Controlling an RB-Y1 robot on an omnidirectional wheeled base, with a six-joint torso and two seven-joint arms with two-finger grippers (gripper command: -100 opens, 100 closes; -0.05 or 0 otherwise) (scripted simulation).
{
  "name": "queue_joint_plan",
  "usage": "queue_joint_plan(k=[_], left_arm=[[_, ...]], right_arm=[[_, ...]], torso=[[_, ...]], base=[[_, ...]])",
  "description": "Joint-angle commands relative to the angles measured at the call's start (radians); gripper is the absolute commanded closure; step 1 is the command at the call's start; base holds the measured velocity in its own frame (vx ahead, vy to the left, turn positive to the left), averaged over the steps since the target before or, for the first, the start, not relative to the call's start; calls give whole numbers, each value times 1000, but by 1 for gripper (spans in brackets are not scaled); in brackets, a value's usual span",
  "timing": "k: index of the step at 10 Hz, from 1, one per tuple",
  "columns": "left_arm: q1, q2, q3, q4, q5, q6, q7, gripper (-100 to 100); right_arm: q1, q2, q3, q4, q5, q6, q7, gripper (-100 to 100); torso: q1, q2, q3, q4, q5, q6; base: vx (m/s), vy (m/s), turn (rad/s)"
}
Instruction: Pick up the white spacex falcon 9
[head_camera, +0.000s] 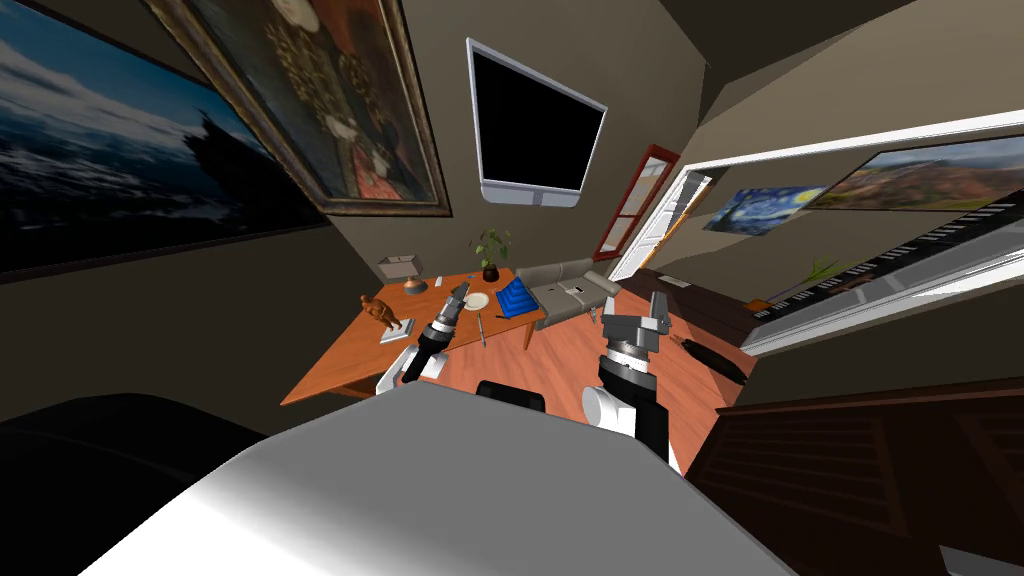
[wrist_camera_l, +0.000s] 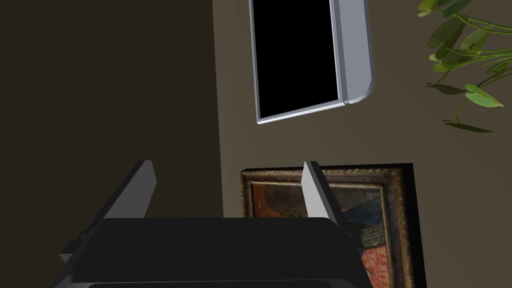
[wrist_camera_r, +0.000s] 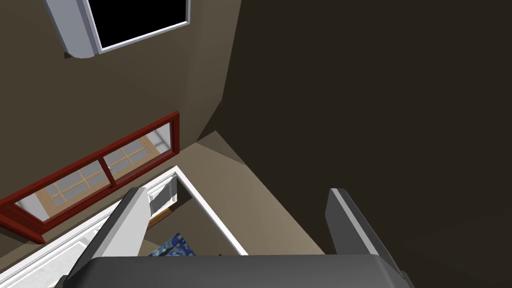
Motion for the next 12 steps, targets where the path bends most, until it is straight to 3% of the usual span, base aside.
queue_joint_plan(k=[1,2,3,4,5,6,7,8,10,11,12], left_arm=[[-9,13,5,19,-32,-2,-16,-100],[-23,35,10,56,-70,-10,-49,-100],[-23,35,10,56,-88,-10,-49,-100],[-36,58,15,96,-124,-18,-84,-100],[-36,58,15,96,-146,-18,-84,-100],[-50,81,19,136,-179,-26,-121,-100],[-50,81,19,138,-207,-26,-121,-100],[-65,106,24,181,-238,-36,-159,-100],[-65,106,24,181,-270,-36,-159,-100],[-79,131,29,225,-311,-46,-198,-100],[-79,131,29,225,-335,-46,-198,-100]], right_arm=[[0,0,0,0,0,0,0,0],[0,0,0,0,0,0,0,0],[0,0,0,0,0,0,0,0],[0,0,0,0,0,0,0,0],[0,0,0,0,0,0,0,0],[0,0,0,0,0,0,0,0],[0,0,0,0,0,0,0,0],[0,0,0,0,0,0,0,0],[0,0,0,0,0,0,0,0],[0,0,0,0,0,0,0,0],[0,0,0,0,0,0,0,0]], torso=[[0,0,0,0,0,0],[0,0,0,0,0,0],[0,0,0,0,0,0],[0,0,0,0,0,-1],[0,0,0,0,0,0],[0,0,0,0,0,0],[0,0,0,0,0,0],[0,0,0,0,0,-1],[0,-1,0,0,0,0],[-1,-1,0,0,0,-1],[-1,-1,0,0,0,0]], base=[[-11,27,-67],[-14,31,-138],[-16,31,-65],[-18,28,-118],[-14,24,-79],[-15,25,-168],[-15,26,-82],[-17,25,-131],[-9,17,-49],[-7,11,-193],[-10,19,-95]])
